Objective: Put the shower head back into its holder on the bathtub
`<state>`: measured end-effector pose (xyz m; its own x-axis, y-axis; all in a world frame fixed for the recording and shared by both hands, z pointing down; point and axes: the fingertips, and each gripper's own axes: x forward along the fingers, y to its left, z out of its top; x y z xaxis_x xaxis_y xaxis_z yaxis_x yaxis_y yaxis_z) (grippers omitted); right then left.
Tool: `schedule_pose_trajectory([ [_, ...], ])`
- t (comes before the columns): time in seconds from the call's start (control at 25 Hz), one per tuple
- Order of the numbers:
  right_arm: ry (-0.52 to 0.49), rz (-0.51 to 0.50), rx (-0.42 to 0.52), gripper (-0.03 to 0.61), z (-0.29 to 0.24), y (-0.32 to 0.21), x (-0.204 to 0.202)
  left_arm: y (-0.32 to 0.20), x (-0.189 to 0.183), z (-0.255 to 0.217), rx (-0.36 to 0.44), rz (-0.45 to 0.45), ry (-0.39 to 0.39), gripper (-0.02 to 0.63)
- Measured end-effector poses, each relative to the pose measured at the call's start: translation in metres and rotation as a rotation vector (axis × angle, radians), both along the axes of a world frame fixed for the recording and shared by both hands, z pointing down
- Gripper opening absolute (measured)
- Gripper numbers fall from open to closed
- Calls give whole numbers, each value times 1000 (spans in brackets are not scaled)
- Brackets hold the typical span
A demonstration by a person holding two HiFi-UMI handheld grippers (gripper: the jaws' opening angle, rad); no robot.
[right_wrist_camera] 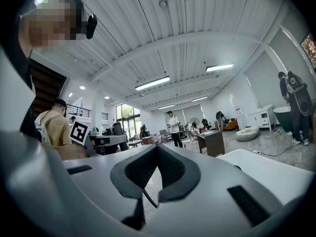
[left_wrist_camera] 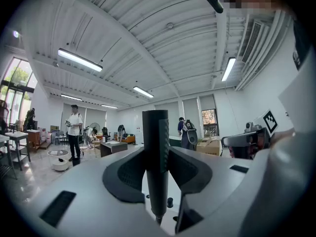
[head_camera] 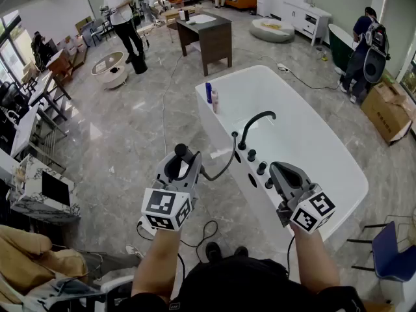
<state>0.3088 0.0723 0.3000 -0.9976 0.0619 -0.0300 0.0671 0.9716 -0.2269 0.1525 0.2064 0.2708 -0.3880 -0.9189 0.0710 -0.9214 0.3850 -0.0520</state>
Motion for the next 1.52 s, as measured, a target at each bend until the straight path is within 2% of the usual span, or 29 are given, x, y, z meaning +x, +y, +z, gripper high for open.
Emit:
schedule_pose_trajectory([
  [0.32,-6,-5,6,14,3,-13,10,-12,10,5,-8,-14,-1,146],
  [0.56,15,33,63,14,14,-36,22,-20,16,18,-7,-68,32,146],
  [0.72,25,17,35,15,14,-35,31,-22,27,26,-5,-87,69,146],
  [0.96,24,-17,2,15,18,-25,38,-17,39,28,-14,-90,65,146],
  [1.28,49,-35,-27,16,34,-28,30,-16,29,34,-4,-109,62,146],
  [1.52,73,-28,-33,17,43,-42,13,-39,7,41,1,-86,69,146],
])
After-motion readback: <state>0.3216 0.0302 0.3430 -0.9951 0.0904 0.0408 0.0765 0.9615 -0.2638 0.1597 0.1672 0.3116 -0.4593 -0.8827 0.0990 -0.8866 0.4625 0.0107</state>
